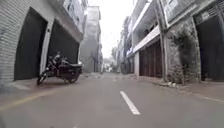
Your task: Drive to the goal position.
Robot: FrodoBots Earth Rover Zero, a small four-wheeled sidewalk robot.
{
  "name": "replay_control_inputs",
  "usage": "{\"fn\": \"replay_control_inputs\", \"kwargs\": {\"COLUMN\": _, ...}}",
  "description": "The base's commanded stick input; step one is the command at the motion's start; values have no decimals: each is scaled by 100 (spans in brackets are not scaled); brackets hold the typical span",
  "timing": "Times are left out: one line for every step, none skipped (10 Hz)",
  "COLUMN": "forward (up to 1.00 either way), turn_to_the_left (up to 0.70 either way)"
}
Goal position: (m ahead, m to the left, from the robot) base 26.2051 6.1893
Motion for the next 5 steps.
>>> {"fn": "replay_control_inputs", "kwargs": {"forward": 100, "turn_to_the_left": 0}}
{"fn": "replay_control_inputs", "kwargs": {"forward": 100, "turn_to_the_left": 0}}
{"fn": "replay_control_inputs", "kwargs": {"forward": 100, "turn_to_the_left": 0}}
{"fn": "replay_control_inputs", "kwargs": {"forward": 100, "turn_to_the_left": 0}}
{"fn": "replay_control_inputs", "kwargs": {"forward": 100, "turn_to_the_left": 0}}
